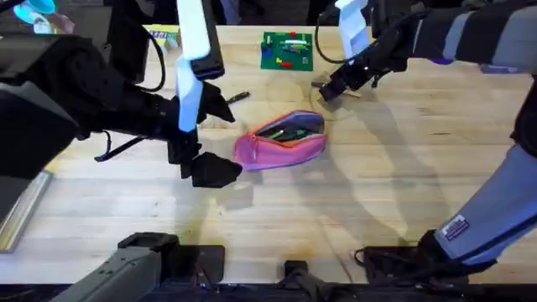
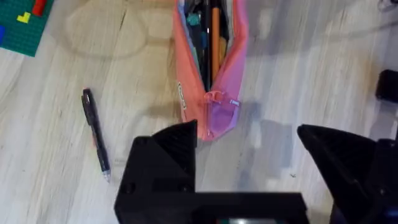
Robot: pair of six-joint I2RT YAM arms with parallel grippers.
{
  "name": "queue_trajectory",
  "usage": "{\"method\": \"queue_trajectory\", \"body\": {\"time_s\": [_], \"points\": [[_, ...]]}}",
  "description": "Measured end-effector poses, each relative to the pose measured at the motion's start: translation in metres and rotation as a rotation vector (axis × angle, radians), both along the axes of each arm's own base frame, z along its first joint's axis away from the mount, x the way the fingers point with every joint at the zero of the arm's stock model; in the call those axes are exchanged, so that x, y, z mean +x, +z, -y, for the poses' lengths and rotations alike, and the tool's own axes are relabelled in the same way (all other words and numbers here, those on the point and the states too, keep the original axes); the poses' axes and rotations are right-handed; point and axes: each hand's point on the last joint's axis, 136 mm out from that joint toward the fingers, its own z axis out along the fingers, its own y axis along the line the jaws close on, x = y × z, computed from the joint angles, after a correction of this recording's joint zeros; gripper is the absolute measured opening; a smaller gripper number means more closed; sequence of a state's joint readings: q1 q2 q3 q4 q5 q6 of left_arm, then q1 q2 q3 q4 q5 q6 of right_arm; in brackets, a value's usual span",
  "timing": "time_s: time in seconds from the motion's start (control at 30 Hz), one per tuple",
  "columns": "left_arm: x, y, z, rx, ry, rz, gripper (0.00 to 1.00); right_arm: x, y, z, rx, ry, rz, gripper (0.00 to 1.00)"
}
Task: Unzip the bag, pick up the pens from the table one at a time and place them inside, then zip the bag closed.
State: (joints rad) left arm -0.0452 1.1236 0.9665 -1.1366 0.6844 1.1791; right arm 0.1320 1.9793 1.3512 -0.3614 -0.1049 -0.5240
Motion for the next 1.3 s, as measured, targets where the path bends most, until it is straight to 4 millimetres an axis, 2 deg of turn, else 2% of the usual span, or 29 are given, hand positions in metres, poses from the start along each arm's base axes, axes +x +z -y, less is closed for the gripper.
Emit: {"method": "queue_trajectory", "body": {"time_s": [0.13, 0.37, 0.73, 0.83, 0.9, 0.93, 1.03, 1.13, 1.2, 1.3], "points": [[0.0, 0.0, 0.0, 0.0, 0.0, 0.0, 0.993, -0.002, -0.001, 0.0, 0.0, -0.001, -0.011, 0.996], [0.0, 0.0, 0.0, 0.0, 0.0, 0.0, 0.993, -0.024, -0.007, 0.002, 0.025, -0.058, -0.136, 0.995], [0.0, 0.0, 0.0, 0.0, 0.0, 0.0, 0.994, -0.025, -0.007, 0.002, 0.025, -0.062, -0.142, 0.991], [0.0, 0.0, 0.0, 0.0, 0.0, 0.0, 0.994, -0.027, -0.007, 0.002, 0.028, -0.06, -0.147, 0.891], [0.0, 0.0, 0.0, 0.0, 0.0, 0.0, 0.994, -0.028, -0.007, 0.001, 0.027, -0.057, -0.15, 0.767], [0.0, 0.0, 0.0, 0.0, 0.0, 0.0, 0.993, -0.027, -0.007, 0.001, 0.026, -0.058, -0.147, 0.524], [0.0, 0.0, 0.0, 0.0, 0.0, 0.0, 0.993, -0.026, -0.007, 0.003, 0.02, -0.06, -0.141, 0.331], [0.0, 0.0, 0.0, 0.0, 0.0, 0.0, 0.993, -0.022, -0.006, 0.005, 0.012, -0.065, -0.127, 0.075], [0.0, 0.0, 0.0, 0.0, 0.0, 0.0, 0.993, -0.02, -0.005, 0.005, 0.014, -0.066, -0.118, 0.039], [0.0, 0.0, 0.0, 0.0, 0.0, 0.0, 0.993, -0.02, -0.005, 0.005, 0.014, -0.066, -0.117, 0.038]]}}
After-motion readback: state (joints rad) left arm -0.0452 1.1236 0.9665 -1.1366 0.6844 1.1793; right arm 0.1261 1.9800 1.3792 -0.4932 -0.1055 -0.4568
